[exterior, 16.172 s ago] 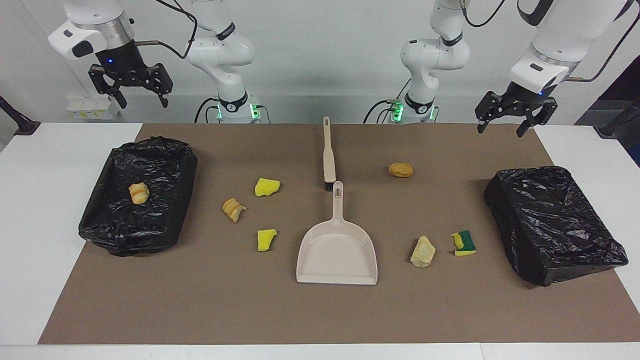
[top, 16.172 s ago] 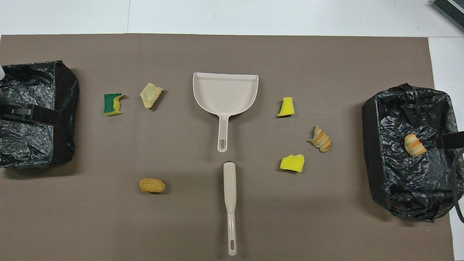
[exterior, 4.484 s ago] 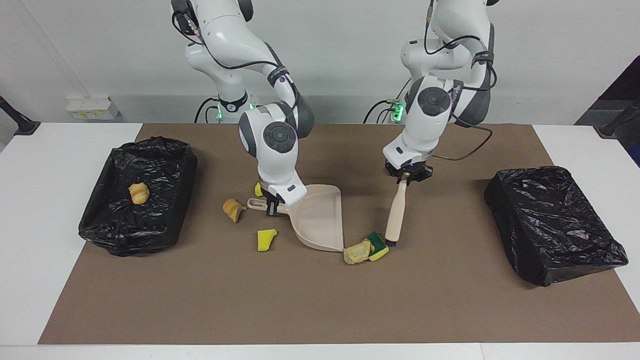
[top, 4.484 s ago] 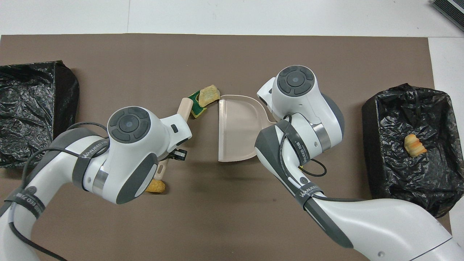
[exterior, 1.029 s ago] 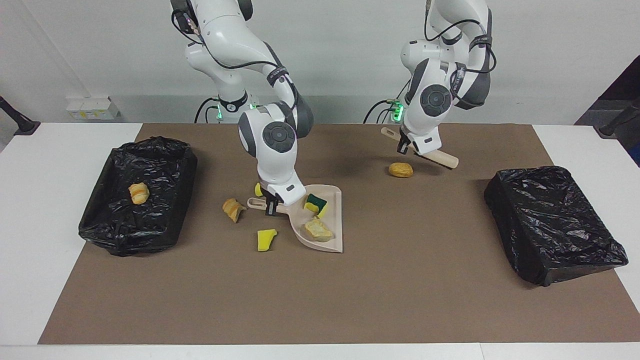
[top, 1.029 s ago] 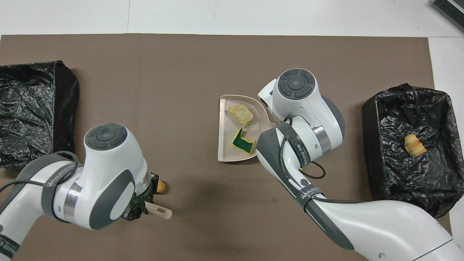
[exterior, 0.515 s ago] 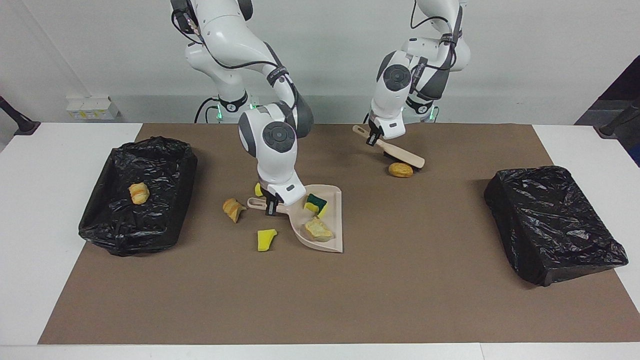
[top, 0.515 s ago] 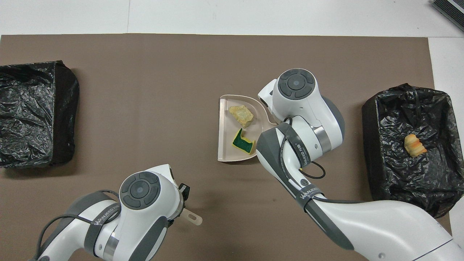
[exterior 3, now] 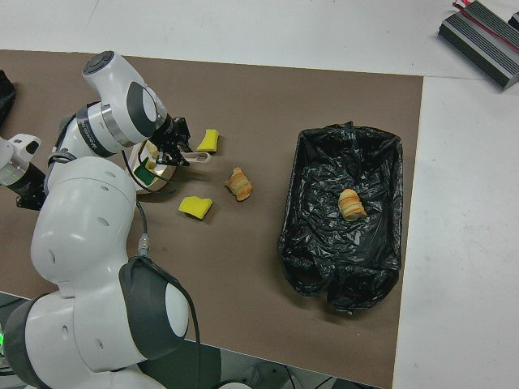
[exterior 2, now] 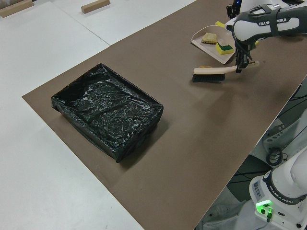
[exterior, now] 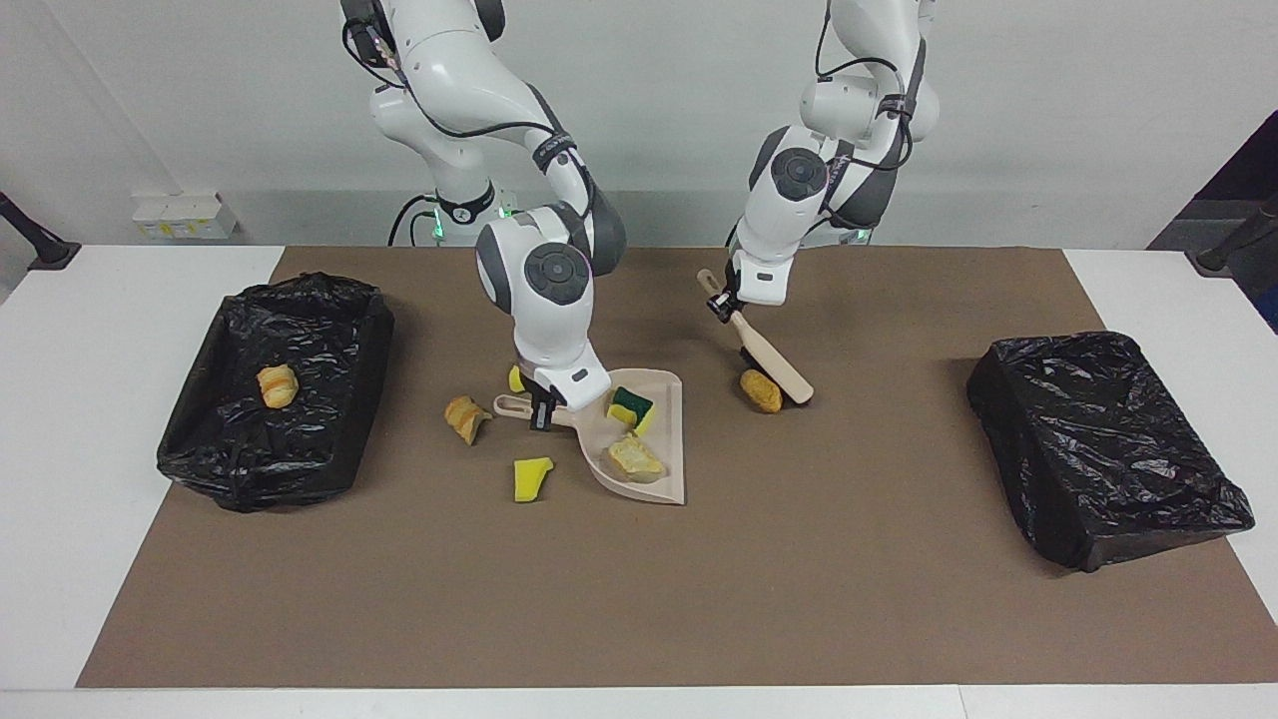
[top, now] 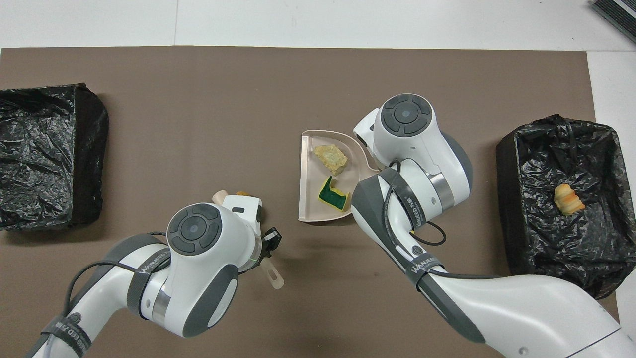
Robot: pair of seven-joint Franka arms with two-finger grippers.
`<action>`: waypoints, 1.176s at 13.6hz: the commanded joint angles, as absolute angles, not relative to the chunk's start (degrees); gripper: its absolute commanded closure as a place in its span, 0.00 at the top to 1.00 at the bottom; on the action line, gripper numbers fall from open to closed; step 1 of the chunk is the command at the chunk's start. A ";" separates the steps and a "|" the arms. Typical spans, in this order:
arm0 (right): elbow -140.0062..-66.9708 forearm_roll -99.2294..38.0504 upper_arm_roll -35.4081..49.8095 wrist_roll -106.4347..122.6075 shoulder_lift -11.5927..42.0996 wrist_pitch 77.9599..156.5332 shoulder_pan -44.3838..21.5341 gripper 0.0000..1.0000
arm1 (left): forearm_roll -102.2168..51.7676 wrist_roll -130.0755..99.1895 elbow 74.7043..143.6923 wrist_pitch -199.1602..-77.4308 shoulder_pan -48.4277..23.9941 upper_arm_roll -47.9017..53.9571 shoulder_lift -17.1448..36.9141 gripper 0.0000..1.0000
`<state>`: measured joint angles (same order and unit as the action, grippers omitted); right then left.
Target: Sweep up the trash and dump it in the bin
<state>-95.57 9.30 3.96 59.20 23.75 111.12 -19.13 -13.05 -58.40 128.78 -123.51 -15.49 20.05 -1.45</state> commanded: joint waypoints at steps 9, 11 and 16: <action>-98.00 8.44 4.48 58.18 22.41 112.68 -18.81 0.00 | -13.80 -36.25 124.28 -139.48 -24.43 20.39 5.19 0.00; -98.00 8.44 4.48 58.18 22.41 112.68 -18.81 0.00 | -13.80 -35.16 123.31 -138.43 -24.44 20.39 4.66 0.00; -98.00 8.26 4.48 58.01 22.41 112.59 -18.72 0.00 | -13.27 -35.42 119.27 -125.89 -17.68 19.78 2.73 0.00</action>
